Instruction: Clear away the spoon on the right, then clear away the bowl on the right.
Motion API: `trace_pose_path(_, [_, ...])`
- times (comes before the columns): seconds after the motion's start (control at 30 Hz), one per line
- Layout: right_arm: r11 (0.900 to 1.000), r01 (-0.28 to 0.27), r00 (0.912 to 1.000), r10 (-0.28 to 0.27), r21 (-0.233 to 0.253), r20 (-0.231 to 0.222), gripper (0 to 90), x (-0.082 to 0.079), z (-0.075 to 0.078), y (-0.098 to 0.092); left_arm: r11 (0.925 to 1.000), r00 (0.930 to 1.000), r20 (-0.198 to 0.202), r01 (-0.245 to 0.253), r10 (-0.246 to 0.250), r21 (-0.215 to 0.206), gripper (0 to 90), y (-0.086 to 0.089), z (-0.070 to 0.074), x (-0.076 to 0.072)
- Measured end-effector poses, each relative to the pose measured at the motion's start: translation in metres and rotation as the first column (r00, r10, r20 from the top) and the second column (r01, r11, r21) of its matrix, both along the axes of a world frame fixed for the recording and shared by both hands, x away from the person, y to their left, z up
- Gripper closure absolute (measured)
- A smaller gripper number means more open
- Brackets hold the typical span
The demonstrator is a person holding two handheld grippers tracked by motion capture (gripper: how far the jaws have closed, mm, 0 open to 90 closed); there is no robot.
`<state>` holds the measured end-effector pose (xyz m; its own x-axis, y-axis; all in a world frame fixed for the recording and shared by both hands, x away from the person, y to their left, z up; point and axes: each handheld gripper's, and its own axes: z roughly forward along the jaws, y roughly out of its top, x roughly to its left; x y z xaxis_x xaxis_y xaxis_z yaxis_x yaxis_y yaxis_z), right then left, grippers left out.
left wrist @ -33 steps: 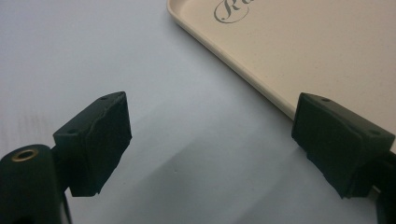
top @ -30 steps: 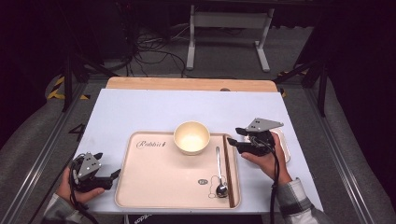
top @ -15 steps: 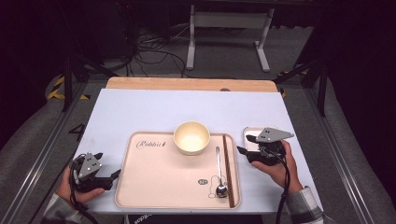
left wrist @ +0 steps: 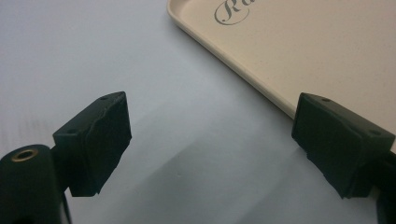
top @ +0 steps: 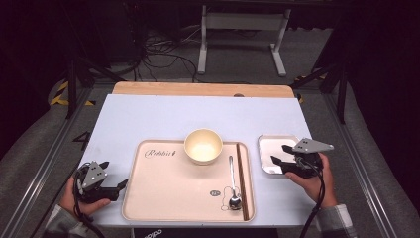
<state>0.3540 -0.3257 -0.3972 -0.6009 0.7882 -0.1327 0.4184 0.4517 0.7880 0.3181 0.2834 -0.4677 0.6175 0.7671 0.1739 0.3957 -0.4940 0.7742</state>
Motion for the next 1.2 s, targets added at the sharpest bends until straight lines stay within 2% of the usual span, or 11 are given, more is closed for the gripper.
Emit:
trace_pose_path(0.07, [0.999, 0.036, 0.9993, -0.036, -0.001, -0.004, 41.2, 0.001, -0.002, -0.01, 1.0, 1.0, 0.001, -0.001, 0.001, -0.003, 12.6, 0.0, 0.0, -0.002])
trace_pose_path(0.13, [0.998, 0.062, 0.9979, -0.062, 0.024, -0.017, 40.8, 0.003, -0.005, -0.022, 1.0, 1.0, 0.004, -0.003, 0.003, -0.001, 12.6, 0.0, 0.0, -0.003])
trace_pose_path(0.27, [0.993, 0.114, 0.9933, -0.113, 0.042, -0.027, 39.8, 0.005, -0.008, -0.039, 0.9999, 0.9999, 0.004, -0.01, 0.01, -0.01, 12.6, 0.001, 0.001, -0.003])
trace_pose_path(0.57, [0.986, 0.156, 0.9869, -0.153, 0.059, -0.051, 38.4, 0.01, -0.015, -0.057, 1.0, 1.0, 0.002, -0.009, 0.009, -0.004, 12.6, 0.001, 0.0, -0.003])
trace_pose_path(0.63, [0.981, 0.181, 0.9828, -0.179, 0.063, -0.047, 39.4, 0.01, -0.017, -0.063, 1.0, 1.0, 0.0, -0.007, 0.007, 0.006, 12.6, -0.001, 0.0, -0.002])
trace_pose_path(0.8, [0.974, 0.21, 0.9763, -0.204, 0.09, -0.073, 40.9, 0.012, -0.022, -0.072, 0.9999, 1.0, -0.007, -0.004, 0.005, 0.012, 12.6, -0.003, -0.001, -0.002])
trace_pose_path(0.87, [0.97, 0.216, 0.9741, -0.206, 0.112, -0.093, 41.5, 0.013, -0.024, -0.076, 0.9999, 0.9999, -0.008, -0.008, 0.008, 0.012, 12.6, -0.002, -0.001, -0.003])
trace_pose_path(0.97, [0.97, 0.223, 0.9704, -0.212, 0.099, -0.117, 43.3, 0.015, -0.026, -0.078, 0.9999, 0.9999, -0.007, -0.008, 0.008, 0.014, 12.6, -0.002, -0.001, -0.002])
trace_pose_path(1.2, [0.952, 0.273, 0.9497, -0.243, 0.141, -0.198, 51.0, 0.021, -0.036, -0.089, 0.9999, 0.9999, -0.008, -0.007, 0.007, 0.013, 12.6, -0.003, -0.001, -0.002])
